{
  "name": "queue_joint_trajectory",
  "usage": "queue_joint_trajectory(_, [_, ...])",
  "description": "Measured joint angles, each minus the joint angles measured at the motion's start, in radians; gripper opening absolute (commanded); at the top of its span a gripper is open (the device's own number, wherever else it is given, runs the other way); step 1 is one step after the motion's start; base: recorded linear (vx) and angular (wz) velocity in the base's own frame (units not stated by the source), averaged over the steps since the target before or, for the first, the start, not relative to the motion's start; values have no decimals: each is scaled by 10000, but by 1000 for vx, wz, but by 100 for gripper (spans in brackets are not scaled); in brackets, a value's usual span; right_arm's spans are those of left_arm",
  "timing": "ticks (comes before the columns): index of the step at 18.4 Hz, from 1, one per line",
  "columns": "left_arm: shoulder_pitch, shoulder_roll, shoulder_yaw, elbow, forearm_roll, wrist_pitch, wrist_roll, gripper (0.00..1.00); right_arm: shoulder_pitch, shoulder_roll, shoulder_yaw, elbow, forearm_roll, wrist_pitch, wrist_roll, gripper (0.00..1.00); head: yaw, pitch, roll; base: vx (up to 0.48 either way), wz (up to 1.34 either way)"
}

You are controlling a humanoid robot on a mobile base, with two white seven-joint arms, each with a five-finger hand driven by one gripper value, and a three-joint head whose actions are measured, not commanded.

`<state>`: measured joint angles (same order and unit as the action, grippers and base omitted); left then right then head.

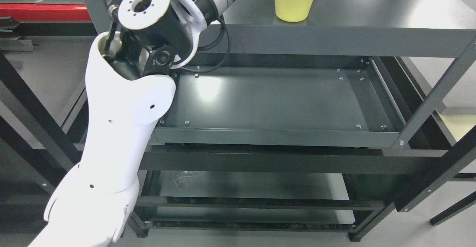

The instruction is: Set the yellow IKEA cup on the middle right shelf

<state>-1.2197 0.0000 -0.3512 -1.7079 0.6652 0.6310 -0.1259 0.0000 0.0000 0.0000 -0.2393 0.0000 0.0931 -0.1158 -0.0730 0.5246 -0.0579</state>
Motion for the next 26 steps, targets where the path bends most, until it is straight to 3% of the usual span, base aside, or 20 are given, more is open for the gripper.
queue_joint_trajectory(6, [594,0,2,-172,53,618,-4915,99,0,0,0,0,0,0,0,99,0,0,0,0,0])
queue_joint_trajectory(11, [1523,0,-703,-221,68,777,-6794,99,0,0,0,0,0,0,0,99,0,0,0,0,0])
queue_joint_trajectory(14, [2381,0,-1231,-101,-181,754,-6748,99,0,0,0,0,0,0,0,99,0,0,0,0,0])
queue_joint_trajectory(16, [3023,0,-1498,52,-672,212,-6052,99,0,0,0,0,0,0,0,99,0,0,0,0,0])
queue_joint_trajectory(21, [4737,1,-1747,568,-2372,-2244,-3910,99,0,0,0,0,0,0,0,99,0,0,0,0,0])
queue_joint_trajectory(26, [6022,0,-1096,957,-4084,-4392,-2403,98,0,0,0,0,0,0,0,99,0,0,0,0,0])
